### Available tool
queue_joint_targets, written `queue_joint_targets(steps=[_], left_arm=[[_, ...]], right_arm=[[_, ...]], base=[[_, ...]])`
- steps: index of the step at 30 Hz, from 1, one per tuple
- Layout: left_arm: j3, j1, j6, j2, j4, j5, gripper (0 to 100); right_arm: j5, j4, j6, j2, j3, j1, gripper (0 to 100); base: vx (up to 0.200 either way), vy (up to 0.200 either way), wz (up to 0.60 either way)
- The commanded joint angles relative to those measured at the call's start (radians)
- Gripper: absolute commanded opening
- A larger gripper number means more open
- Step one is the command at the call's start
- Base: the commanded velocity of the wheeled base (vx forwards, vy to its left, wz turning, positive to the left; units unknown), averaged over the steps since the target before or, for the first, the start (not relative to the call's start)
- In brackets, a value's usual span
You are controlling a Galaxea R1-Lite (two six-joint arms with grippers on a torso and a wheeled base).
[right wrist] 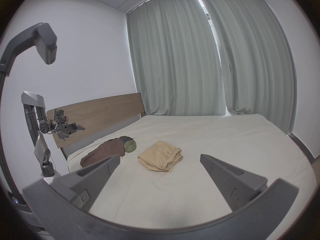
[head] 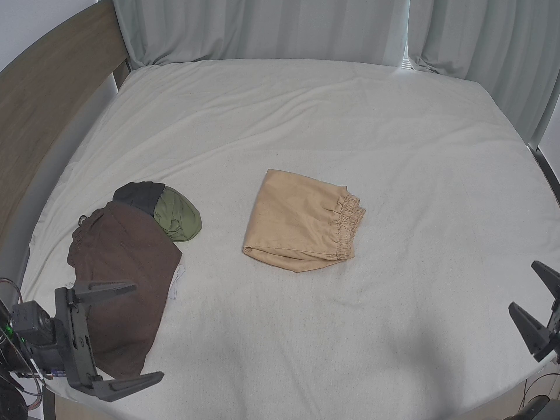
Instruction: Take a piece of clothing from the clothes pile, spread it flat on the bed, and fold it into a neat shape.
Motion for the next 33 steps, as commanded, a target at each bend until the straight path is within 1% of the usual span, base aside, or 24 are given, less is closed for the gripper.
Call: queue_joint_targets(steps=[1, 3, 6, 9, 10, 12, 14, 15, 16, 17, 19, 20, 21, 23, 25, 26, 29, 30, 31, 32, 33], left_arm=[[0.017, -0.003, 0.008, -0.286, 0.191, 0.000, 100], [0.017, -0.001, 0.013, -0.363, 0.252, 0.000, 100], [0.017, -0.001, 0.013, -0.460, 0.344, 0.000, 100], [0.017, 0.003, 0.013, -0.585, 0.470, 0.000, 100], [0.017, 0.003, 0.013, -0.599, 0.482, 0.000, 100], [0.016, 0.010, 0.003, -0.717, 0.602, 0.001, 100], [0.014, 0.008, -0.006, -0.811, 0.700, 0.001, 100], [0.014, 0.008, -0.012, -0.871, 0.760, 0.001, 100], [0.014, 0.008, -0.017, -0.903, 0.787, 0.003, 100], [0.013, 0.010, -0.035, -0.983, 0.847, 0.009, 100], [0.006, 0.013, -0.093, -1.084, 0.907, 0.012, 100], [0.014, 0.016, -0.141, -1.135, 0.912, 0.023, 100], [0.014, 0.017, -0.164, -1.136, 0.899, 0.034, 100], [0.014, 0.019, -0.181, -1.122, 0.843, 0.072, 100], [0.014, 0.019, -0.199, -1.122, 0.824, 0.120, 100], [0.014, 0.019, -0.207, -1.122, 0.827, 0.159, 100], [0.014, 0.019, -0.208, -1.122, 0.884, 0.410, 100], [0.014, 0.019, -0.208, -1.122, 0.901, 0.477, 100], [0.014, 0.019, -0.213, -1.122, 0.919, 0.581, 100], [0.014, 0.019, -0.221, -1.122, 0.926, 0.669, 100], [0.014, 0.020, -0.231, -1.122, 0.932, 0.716, 100]], right_arm=[[-0.004, 0.258, 0.006, -0.370, 0.017, -0.005, 100], [-0.004, 0.376, 0.005, -0.475, 0.016, -0.014, 100], [-0.004, 0.485, 0.006, -0.584, 0.013, -0.022, 100], [-0.008, 0.542, 0.017, -0.637, 0.017, -0.024, 100], [-0.008, 0.540, 0.019, -0.637, 0.017, -0.024, 100], [-0.018, 0.551, 0.032, -0.634, 0.017, -0.024, 100], [-0.061, 0.609, 0.028, -0.634, 0.017, -0.025, 100], [-0.107, 0.645, 0.017, -0.634, 0.017, -0.025, 100], [-0.131, 0.657, 0.009, -0.634, 0.017, -0.025, 100], [-0.180, 0.669, -0.001, -0.634, 0.017, -0.025, 100], [-0.225, 0.683, -0.004, -0.634, 0.017, -0.025, 100], [-0.257, 0.695, -0.004, -0.634, 0.017, -0.025, 100], [-0.278, 0.703, -0.004, -0.634, 0.017, -0.025, 100], [-0.350, 0.706, -0.004, -0.634, 0.017, -0.025, 100], [-0.383, 0.704, -0.006, -0.633, 0.017, -0.025, 100], [-0.392, 0.704, -0.006, -0.633, 0.017, -0.025, 100], [-0.418, 0.704, -0.006, -0.633, 0.017, -0.025, 100], [-0.421, 0.706, -0.006, -0.633, 0.017, -0.025, 100], [-0.423, 0.706, -0.006, -0.633, 0.017, -0.025, 100], [-0.419, 0.706, -0.006, -0.633, 0.017, -0.028, 100], [-0.412, 0.708, -0.007, -0.639, 0.017, -0.041, 100]], base=[[0.000, 0.000, 0.00], [0.000, 0.000, 0.00], [0.000, 0.000, 0.00], [0.000, 0.000, 0.00], [0.000, 0.000, 0.00], [0.000, 0.000, 0.00], [0.000, 0.000, 0.00], [0.000, 0.000, 0.00], [0.000, 0.000, 0.00], [0.000, 0.000, 0.00], [0.000, 0.000, 0.00], [0.000, 0.000, 0.00], [0.000, 0.000, 0.00], [0.000, 0.000, 0.00], [0.000, 0.000, 0.00], [0.000, 0.000, 0.00], [0.000, 0.000, 0.00], [0.000, 0.000, 0.00], [0.000, 0.000, 0.00], [0.000, 0.000, 0.00], [0.000, 0.000, 0.00]])
